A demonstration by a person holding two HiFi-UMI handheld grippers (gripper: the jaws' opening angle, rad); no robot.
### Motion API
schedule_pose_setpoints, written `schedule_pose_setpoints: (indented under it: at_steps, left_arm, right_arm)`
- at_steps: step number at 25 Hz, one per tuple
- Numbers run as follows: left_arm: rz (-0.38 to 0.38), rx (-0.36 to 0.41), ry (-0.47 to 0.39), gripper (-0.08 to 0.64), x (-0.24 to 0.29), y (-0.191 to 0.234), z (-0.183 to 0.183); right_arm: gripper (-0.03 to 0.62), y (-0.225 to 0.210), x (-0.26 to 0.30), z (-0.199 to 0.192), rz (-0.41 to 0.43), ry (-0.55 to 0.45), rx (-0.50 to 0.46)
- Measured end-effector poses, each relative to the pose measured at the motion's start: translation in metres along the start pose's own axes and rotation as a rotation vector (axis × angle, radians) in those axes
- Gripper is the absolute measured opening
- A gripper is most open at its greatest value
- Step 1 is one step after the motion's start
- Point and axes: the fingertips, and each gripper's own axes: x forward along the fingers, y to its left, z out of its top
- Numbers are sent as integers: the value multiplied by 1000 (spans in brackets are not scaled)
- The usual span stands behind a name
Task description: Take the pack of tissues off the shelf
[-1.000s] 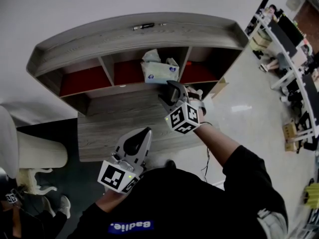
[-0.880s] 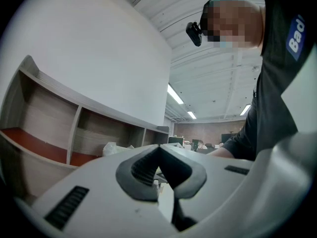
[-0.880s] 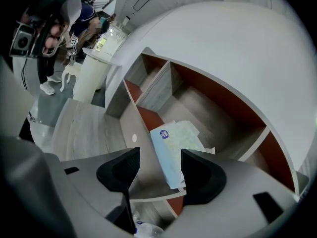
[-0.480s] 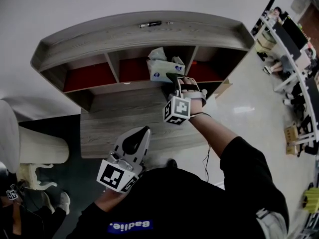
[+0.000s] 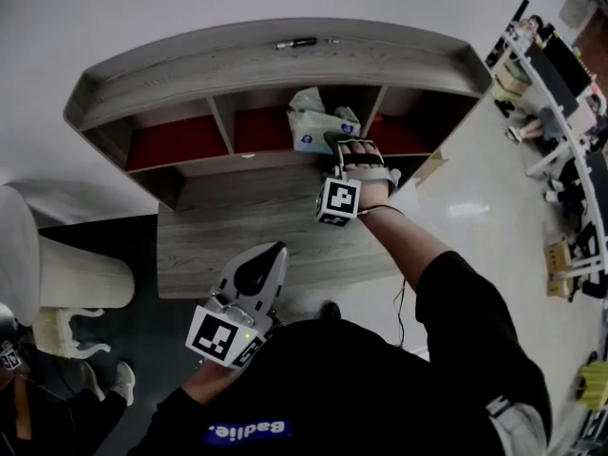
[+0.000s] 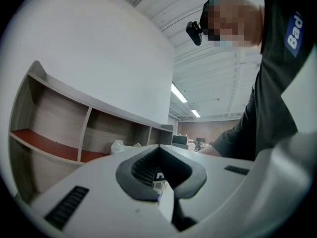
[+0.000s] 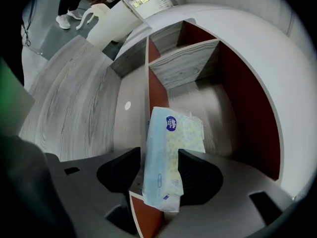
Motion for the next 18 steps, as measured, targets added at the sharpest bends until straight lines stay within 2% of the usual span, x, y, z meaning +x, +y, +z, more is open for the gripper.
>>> schedule_pose_setpoints:
  at_steps: [8, 18]
  left_arm:
    - [6, -1, 0, 2, -4, 0, 0]
    - [-6, -5, -5, 2, -5, -6, -1]
  right_arm:
    - [79, -1, -3, -6, -39, -6, 3]
    - [58, -6, -27, -5, -53, -60, 82]
